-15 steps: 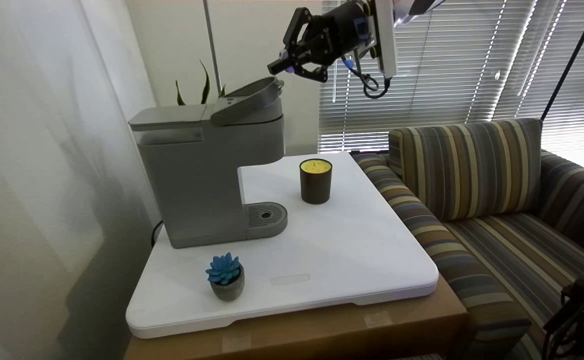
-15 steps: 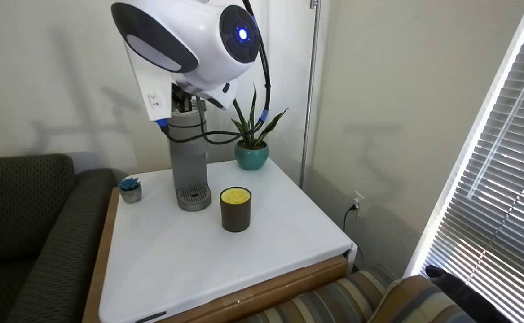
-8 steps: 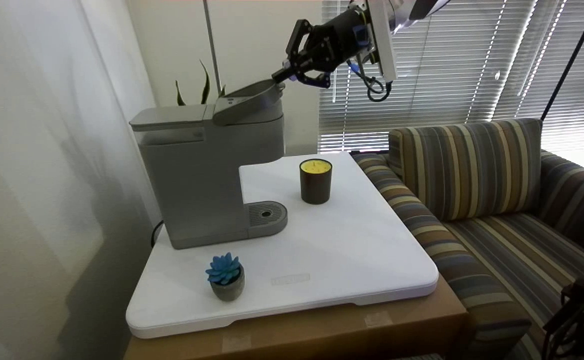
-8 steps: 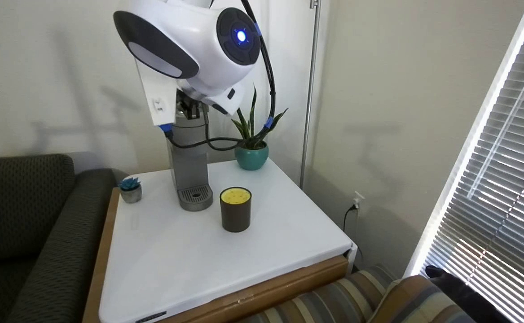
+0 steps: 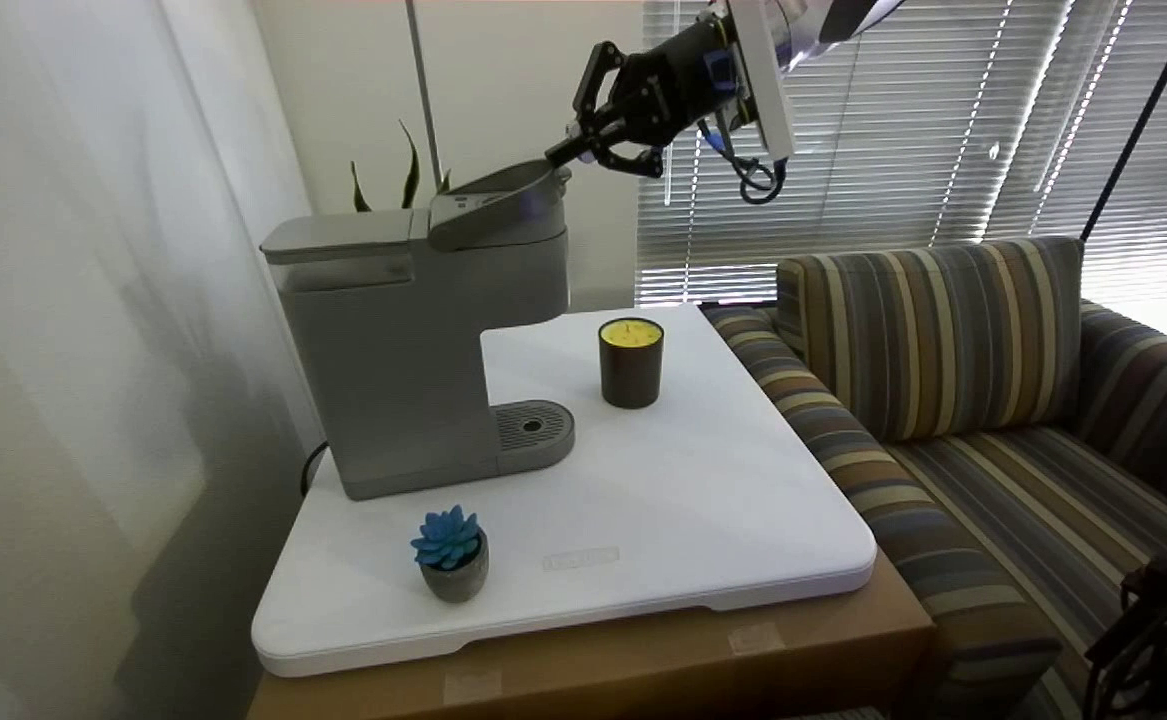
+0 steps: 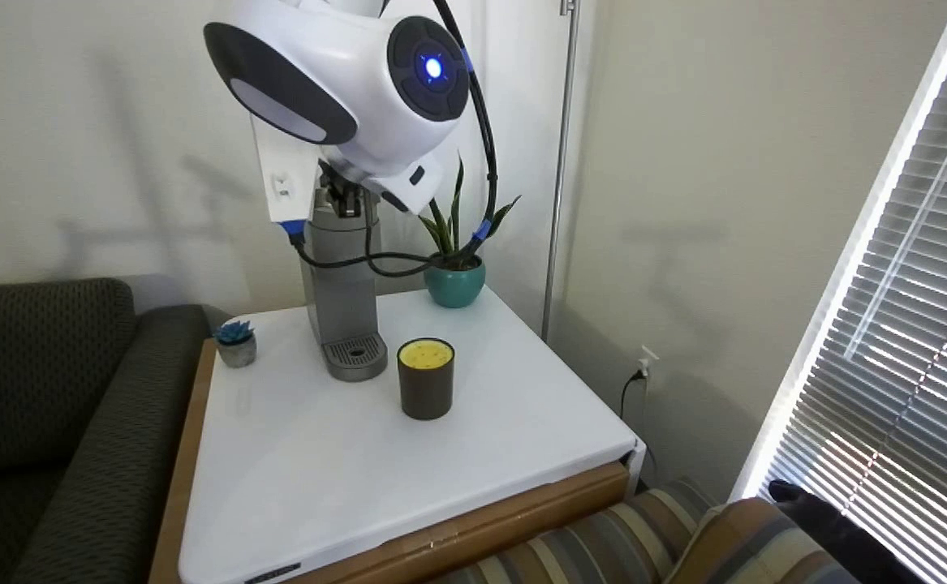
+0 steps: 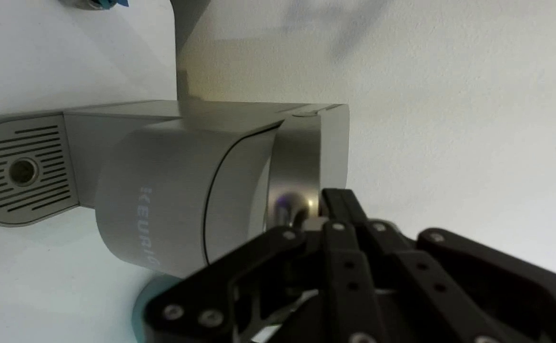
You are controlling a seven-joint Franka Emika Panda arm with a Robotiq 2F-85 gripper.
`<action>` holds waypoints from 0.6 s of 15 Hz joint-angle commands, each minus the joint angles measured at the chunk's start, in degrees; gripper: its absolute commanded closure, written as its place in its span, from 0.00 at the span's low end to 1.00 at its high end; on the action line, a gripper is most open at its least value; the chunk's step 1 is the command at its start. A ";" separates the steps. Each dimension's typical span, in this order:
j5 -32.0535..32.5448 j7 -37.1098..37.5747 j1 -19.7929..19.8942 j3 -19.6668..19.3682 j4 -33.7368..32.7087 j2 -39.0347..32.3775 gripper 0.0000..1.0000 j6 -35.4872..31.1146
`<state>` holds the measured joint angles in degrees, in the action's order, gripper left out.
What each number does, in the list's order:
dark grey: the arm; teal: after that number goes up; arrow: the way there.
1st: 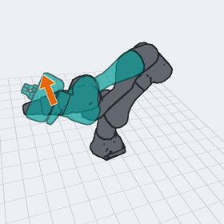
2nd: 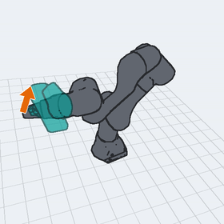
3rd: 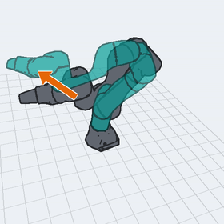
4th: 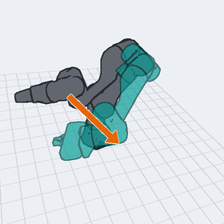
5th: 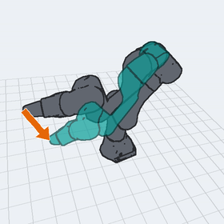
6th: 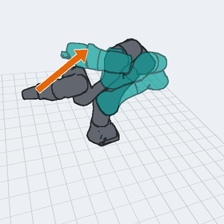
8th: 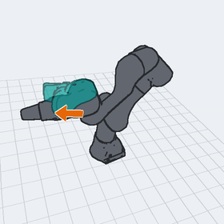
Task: Open the coffee maker then close it
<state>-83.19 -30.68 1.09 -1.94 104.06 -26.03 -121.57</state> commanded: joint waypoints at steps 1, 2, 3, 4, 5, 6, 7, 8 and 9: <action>-1.13 0.89 0.16 0.39 1.33 -0.66 1.00 -1.75; -1.26 1.20 0.13 0.38 1.34 -0.69 1.00 -1.70; -1.16 1.58 0.09 0.33 1.35 -0.67 1.00 -1.62; -1.11 1.88 0.08 0.30 1.39 -0.64 1.00 -1.64; -0.99 2.30 0.06 0.26 1.48 -0.60 1.00 -1.68; -0.92 2.62 0.05 0.25 1.57 -0.57 1.00 -1.66; -0.75 2.98 0.03 0.24 1.66 -0.61 1.00 -1.57; -0.60 3.28 0.02 0.23 1.66 -0.76 1.00 -1.44; -0.39 3.66 0.03 0.21 1.67 -1.00 1.00 -1.25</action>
<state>-83.89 -27.50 1.09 -1.93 104.32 -26.03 -121.56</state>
